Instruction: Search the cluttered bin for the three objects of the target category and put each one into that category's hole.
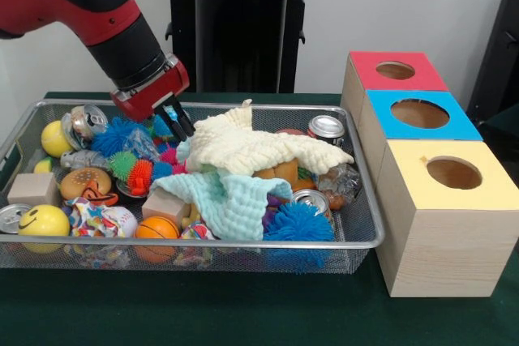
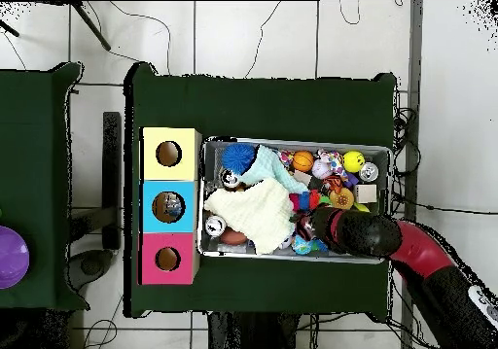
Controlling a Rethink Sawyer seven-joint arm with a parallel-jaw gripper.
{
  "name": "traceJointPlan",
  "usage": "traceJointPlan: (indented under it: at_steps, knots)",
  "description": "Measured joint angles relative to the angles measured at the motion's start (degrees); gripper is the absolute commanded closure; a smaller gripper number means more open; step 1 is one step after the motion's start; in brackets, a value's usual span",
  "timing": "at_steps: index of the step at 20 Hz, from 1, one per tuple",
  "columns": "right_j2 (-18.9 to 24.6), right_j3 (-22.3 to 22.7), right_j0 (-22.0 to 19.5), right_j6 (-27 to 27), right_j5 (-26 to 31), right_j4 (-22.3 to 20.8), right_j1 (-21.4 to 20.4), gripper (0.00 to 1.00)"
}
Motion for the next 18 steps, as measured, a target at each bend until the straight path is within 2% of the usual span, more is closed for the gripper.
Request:
traceJointPlan:
  at_steps: [18]
  knots:
    - [-2.03, -0.65, 1.91, 0.00, 0.00, 1.07, -3.75, 1.00]
